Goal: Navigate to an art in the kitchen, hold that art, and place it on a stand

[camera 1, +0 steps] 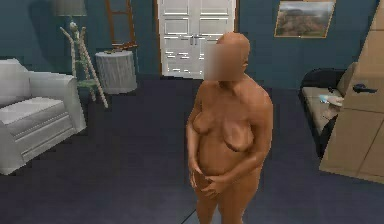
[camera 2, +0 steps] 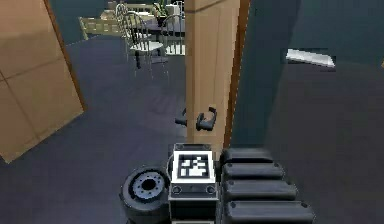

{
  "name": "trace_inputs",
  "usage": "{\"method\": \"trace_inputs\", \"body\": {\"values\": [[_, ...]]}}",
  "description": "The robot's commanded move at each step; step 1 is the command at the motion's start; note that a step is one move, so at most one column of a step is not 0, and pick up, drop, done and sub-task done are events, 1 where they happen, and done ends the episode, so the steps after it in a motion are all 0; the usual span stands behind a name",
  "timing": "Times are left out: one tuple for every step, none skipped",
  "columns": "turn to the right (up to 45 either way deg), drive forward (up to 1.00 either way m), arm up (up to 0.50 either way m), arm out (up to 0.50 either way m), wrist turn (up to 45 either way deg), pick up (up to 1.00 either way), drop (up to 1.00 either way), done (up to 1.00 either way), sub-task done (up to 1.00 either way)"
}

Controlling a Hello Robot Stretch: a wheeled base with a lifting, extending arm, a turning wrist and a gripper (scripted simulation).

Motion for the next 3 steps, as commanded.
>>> {"method": "trace_inputs", "body": {"values": [[24.0,0.0,0.0,0.0,0.0,0.0,0.0,0.0,0.0],[0.0,0.4,0.0,0.0,0.0,0.0,0.0,0.0,0.0],[39.0,0.0,0.0,0.0,0.0,0.0,0.0,0.0,0.0]]}}
